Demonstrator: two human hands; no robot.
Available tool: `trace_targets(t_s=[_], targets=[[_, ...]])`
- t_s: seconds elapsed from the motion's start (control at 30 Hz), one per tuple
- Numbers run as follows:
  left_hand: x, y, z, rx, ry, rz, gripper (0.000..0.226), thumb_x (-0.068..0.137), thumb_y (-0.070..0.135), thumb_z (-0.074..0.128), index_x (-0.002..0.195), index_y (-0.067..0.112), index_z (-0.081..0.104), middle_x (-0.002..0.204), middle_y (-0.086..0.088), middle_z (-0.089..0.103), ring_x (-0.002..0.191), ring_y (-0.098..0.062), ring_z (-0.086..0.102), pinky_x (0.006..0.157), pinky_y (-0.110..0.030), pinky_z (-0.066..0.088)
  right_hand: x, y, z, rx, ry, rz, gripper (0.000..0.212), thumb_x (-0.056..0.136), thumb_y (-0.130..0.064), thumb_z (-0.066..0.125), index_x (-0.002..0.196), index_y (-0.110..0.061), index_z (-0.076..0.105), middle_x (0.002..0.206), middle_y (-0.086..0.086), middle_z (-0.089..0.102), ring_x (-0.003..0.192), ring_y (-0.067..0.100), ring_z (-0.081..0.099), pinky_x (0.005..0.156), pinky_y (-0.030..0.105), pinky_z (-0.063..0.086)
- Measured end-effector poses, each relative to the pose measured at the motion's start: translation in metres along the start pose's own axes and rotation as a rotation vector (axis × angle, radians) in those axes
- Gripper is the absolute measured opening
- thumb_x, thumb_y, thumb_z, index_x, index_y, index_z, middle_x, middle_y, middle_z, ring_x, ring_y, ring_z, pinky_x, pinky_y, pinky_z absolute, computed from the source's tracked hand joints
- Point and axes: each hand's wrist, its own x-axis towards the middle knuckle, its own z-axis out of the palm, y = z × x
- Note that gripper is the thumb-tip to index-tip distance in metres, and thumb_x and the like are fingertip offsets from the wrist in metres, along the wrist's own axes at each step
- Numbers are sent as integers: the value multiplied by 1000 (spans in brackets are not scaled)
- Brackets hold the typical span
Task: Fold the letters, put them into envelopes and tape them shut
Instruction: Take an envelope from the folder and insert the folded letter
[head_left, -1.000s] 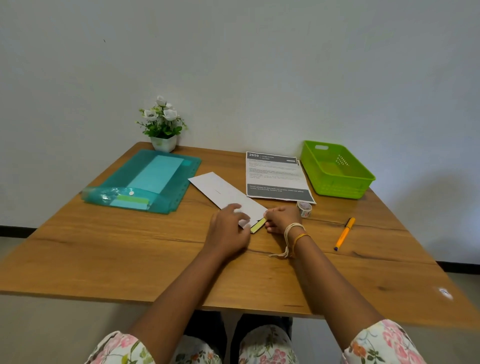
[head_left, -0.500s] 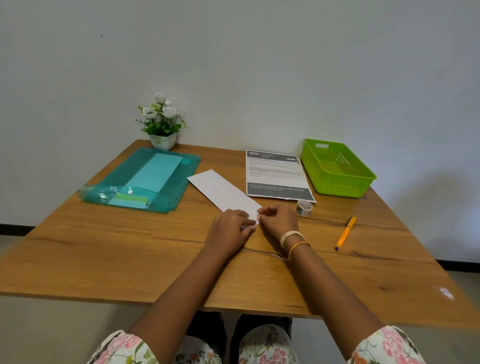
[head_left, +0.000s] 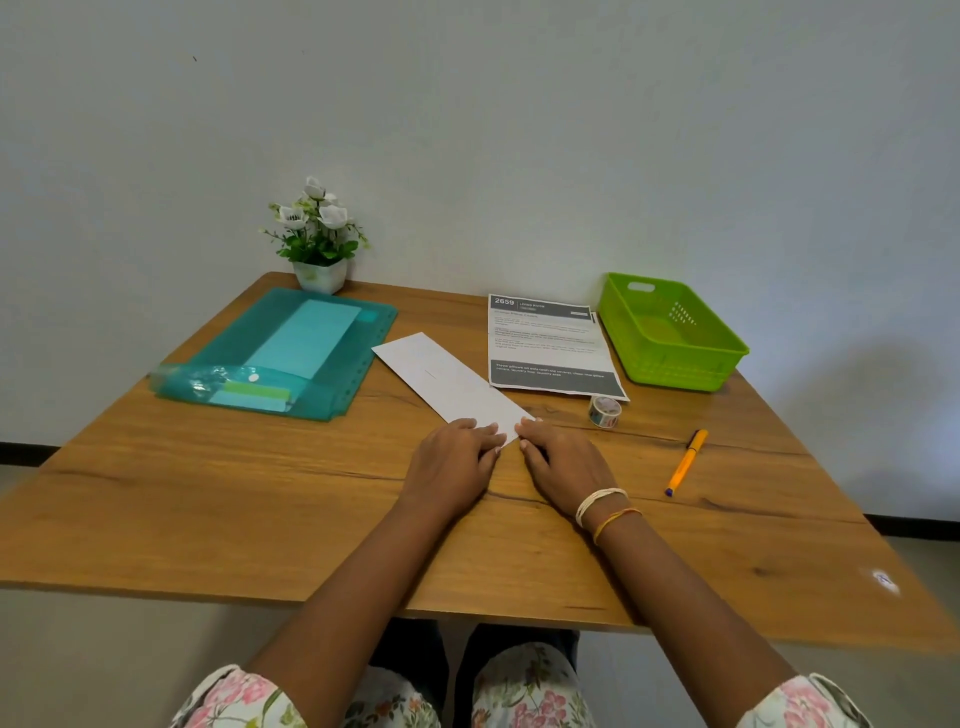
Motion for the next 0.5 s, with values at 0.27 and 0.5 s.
trace_targets(t_s=[0.27,0.5], targets=[[1,-1,-2,-79,-24,-30,34,96,38,53,127,30,62,135,12,57,131,-9,43,102,-30,40,21,-6,-8,-83,-19,116,25,90,-22,56,109,-15,71,110,6,70,99,23,62,85,32,51],[-1,4,-6,-46,64,-13,36,90,43,59,121,25,66,124,5,66,116,-13,55,92,-29,45,55,-24,-22,362,-125,607,27,70,-16,80,91,0,73,94,14,72,90,28,67,82,38,56]])
